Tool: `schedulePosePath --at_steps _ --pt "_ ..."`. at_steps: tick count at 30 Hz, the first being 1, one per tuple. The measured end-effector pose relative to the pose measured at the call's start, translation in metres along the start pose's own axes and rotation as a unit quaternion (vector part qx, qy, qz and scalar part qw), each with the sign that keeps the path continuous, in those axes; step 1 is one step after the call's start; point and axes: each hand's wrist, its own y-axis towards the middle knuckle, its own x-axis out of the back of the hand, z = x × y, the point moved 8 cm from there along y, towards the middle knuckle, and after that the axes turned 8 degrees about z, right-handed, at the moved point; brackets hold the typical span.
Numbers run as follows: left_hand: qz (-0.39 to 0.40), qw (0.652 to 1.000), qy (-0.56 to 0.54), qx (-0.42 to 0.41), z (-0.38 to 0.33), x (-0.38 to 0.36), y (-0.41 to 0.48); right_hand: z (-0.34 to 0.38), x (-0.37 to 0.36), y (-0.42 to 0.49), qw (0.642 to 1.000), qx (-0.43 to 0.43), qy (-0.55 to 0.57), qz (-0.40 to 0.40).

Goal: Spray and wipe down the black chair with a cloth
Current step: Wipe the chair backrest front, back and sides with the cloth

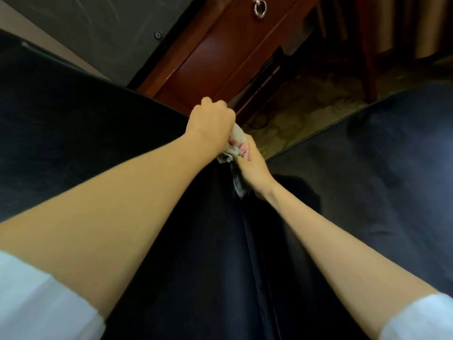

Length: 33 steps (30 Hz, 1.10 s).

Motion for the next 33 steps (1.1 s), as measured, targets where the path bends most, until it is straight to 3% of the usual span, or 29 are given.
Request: schedulePosePath --at_steps 6,16,24,33 --pt "0.055 0.998 0.005 -0.014 -0.017 -0.009 -0.034 -0.003 -0.016 -0.065 0.998 -0.045 0.03 0.029" --pt "0.198 0.979 -0.051 -0.014 -0.094 -0.007 -0.22 0.017 -0.035 -0.291 0.983 -0.138 0.053 0.107" --pt "0.169 0.982 -0.079 0.001 -0.131 0.04 -0.324 0.033 -0.014 -0.382 0.983 -0.15 0.032 0.103" --pt "0.194 0.979 -0.059 -0.007 -0.148 0.047 -0.349 0.028 -0.019 -0.407 0.987 -0.123 0.079 0.061"
